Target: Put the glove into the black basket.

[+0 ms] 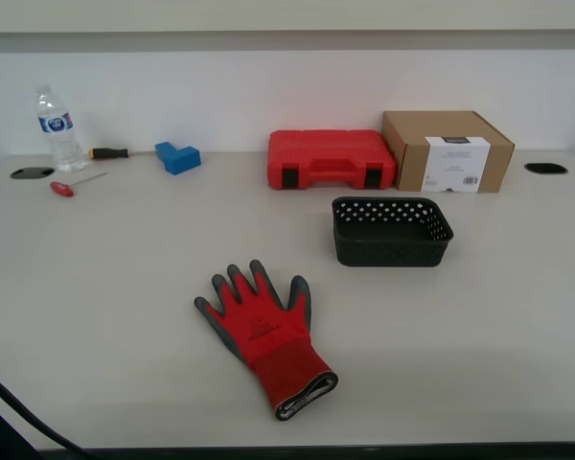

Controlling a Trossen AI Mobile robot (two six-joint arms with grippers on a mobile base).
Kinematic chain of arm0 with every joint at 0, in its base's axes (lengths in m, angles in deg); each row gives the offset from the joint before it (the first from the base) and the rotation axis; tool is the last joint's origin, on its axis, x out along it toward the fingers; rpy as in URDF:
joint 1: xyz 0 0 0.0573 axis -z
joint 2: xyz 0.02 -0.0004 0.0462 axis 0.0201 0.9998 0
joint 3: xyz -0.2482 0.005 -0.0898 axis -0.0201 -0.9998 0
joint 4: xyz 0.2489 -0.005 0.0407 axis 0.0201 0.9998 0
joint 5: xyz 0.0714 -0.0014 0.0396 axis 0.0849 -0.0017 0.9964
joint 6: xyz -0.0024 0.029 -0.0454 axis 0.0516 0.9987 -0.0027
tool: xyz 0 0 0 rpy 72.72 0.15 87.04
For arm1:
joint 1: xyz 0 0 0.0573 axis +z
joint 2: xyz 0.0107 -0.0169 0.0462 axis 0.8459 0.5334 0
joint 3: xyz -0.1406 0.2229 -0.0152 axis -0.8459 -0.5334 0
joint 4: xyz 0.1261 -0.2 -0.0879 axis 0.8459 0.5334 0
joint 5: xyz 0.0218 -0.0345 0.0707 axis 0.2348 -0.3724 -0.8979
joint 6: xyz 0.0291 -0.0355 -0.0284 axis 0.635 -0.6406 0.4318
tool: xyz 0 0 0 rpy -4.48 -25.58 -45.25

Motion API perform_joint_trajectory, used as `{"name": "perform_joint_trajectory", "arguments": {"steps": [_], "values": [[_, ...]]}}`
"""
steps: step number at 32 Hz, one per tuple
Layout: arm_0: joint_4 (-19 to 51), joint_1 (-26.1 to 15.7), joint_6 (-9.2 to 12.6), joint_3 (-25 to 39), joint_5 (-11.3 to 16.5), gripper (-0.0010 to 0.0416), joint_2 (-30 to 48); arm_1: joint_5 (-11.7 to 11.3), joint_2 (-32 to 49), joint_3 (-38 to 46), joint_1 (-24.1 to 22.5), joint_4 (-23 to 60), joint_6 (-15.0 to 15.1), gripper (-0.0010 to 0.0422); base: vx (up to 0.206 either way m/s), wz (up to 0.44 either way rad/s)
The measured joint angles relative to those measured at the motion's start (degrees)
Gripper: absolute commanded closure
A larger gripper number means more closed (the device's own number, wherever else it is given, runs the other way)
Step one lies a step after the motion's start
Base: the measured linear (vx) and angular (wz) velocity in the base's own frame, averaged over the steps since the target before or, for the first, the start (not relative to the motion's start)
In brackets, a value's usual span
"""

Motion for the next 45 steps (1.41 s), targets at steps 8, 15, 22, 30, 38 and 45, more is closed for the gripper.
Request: {"name": "perform_joint_trajectory", "arguments": {"steps": [8,15,22,30,38,45], "values": [[0.0,0.0,0.0,0.0,0.0,0.0405,0.0,0.0,0.0,0.0,0.0,0.0,0.0,0.0412,0.000,0.000],[0.0,0.0,0.0,0.0,0.0,0.0405,0.0,0.0,0.0,0.0,0.0,0.0,0.0,0.0412,0.000,0.000],[0.0,0.0,0.5,0.0,0.0,0.0405,0.0,0.0,0.0,0.0,0.0,0.0,0.0,0.0412,0.000,0.000],[4.3,-0.4,13.2,0.0,7.6,0.0405,0.0,0.0,0.0,0.0,0.0,0.0,0.0,0.0412,0.000,0.000],[17.4,-5.3,15.2,0.0,14.9,0.0405,0.0,0.0,0.0,0.0,0.0,0.0,0.0,0.0412,0.000,0.000],[24.9,-11.4,11.6,0.0,17.1,0.0405,1.1,0.0,0.0,0.0,0.0,0.0,0.0,0.0412,0.000,0.000]]}}
